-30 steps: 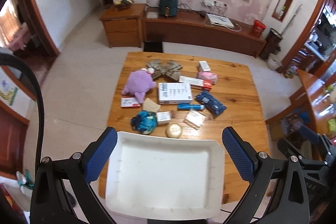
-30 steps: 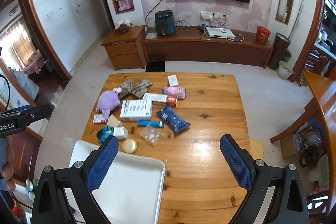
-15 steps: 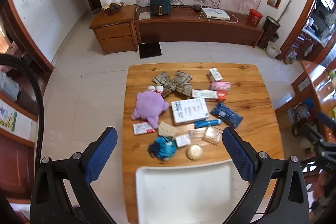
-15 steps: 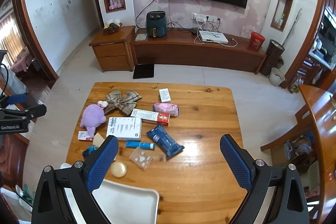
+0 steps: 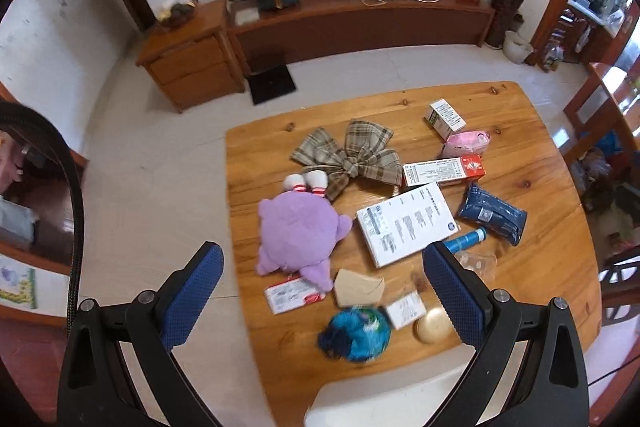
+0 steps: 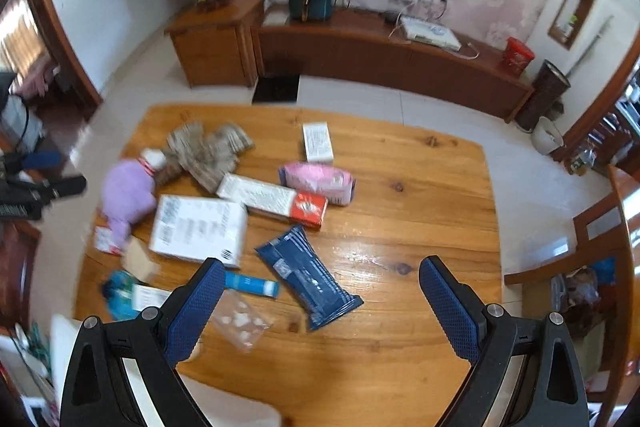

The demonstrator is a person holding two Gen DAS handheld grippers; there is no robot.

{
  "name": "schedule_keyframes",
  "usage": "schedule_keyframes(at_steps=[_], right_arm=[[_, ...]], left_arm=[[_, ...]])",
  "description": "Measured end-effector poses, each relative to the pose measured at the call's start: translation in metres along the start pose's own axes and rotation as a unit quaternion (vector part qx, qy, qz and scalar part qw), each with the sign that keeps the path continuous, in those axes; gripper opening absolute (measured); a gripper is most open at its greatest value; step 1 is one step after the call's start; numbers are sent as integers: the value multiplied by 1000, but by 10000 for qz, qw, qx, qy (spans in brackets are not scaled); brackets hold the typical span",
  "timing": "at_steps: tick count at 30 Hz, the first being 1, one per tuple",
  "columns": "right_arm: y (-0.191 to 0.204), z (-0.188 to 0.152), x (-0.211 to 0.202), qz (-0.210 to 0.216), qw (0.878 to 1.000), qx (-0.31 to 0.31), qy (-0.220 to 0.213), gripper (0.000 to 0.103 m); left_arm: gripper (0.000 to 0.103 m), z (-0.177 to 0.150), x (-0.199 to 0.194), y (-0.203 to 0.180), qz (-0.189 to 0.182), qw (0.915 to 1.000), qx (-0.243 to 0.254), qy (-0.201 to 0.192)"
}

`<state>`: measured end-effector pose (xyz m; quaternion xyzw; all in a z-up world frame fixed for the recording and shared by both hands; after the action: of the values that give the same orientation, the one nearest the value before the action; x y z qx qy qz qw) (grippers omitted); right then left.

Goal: Organize objects
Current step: 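Grasp the purple plush toy with the left tool while the right tool grasps the blue snack packet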

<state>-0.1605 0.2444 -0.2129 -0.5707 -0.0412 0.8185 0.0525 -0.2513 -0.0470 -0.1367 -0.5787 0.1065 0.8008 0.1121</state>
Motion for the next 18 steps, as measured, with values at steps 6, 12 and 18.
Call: schedule_keyframes(at_steps=[6,12,18], right_arm=[[-4,-7,74,189,9981,67,576,85],[7,-17,111,166,9962,-142,840,84],[10,-18,131,172,9943,-155,1042,76]], left_arm=[[100,8,63,16,-540,9976,-256,351],[100,2,121,25,-552,9945,-403,795],[100,-3,152,26,-364,9940,-373,962]])
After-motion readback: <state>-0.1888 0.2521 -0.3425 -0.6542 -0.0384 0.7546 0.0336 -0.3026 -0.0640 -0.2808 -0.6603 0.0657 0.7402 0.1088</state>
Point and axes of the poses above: each gripper's, at about its wrist camera, not at the fingertips, and x roughly the way its jaws point, y to its left, z to its top, the point moved 5 cm from there along x, roughly the way its jaws point, and after that the axes turned 6 degrees about y, right-handed, at the moved point
